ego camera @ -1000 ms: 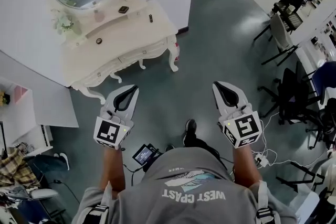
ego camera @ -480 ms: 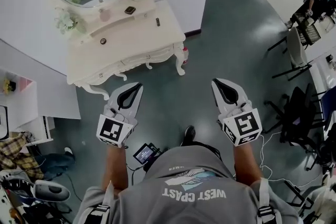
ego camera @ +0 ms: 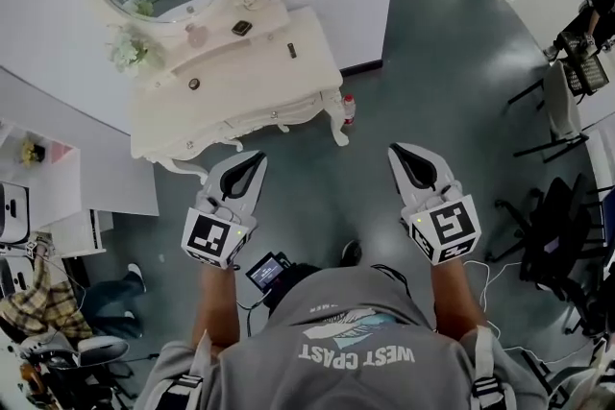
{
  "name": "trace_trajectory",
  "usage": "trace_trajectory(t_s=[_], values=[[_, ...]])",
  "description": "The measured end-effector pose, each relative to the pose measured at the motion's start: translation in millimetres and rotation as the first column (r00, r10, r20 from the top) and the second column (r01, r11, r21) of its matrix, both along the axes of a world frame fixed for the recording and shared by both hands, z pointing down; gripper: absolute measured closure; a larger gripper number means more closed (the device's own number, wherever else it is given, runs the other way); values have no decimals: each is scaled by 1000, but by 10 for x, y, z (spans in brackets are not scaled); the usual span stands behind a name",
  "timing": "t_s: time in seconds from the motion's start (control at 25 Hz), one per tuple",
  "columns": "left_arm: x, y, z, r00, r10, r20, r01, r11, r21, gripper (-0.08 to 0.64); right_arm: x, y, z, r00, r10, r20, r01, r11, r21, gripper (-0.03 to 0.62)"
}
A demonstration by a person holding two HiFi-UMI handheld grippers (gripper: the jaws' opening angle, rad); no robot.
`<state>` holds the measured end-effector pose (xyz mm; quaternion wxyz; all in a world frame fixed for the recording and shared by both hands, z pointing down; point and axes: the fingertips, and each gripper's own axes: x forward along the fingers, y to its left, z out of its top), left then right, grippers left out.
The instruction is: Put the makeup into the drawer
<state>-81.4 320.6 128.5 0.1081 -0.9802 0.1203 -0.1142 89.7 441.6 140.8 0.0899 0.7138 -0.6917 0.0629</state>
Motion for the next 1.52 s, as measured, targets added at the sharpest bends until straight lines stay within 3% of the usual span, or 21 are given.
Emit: trace_trajectory(t_s=[0.32,0.76,1.52], values=[[218,-58,19,1000,1,26,-1,1000,-5,558,169,-13,100,999,4,41,-5,1000,1,592],[712,-534,129,994,106,-10,-106,994,-40,558,467,-216,153,993,115,18,-114,992,-53,591],[1061,-2377,323,985,168,-31,-170,981,-95,558,642,-1959,174,984,180,-11,-180,978,-102,591]])
